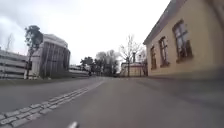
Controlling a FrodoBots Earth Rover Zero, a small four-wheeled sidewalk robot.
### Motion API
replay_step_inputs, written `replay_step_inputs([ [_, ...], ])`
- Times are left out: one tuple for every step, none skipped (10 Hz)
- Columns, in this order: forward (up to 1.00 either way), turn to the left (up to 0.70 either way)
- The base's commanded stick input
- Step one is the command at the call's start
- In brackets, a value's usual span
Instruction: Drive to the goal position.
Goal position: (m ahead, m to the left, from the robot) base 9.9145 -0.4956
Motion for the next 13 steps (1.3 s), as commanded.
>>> replay_step_inputs([
  [0.7, -0.23],
  [0.7, -0.1],
  [0.7, 0.0],
  [0.7, 0.0],
  [0.7, 0.0],
  [0.7, 0.0],
  [0.7, 0.0],
  [0.7, 0.0],
  [0.7, 0.0],
  [0.7, 0.0],
  [0.7, 0.0],
  [0.7, -0.05],
  [0.7, -0.12],
])
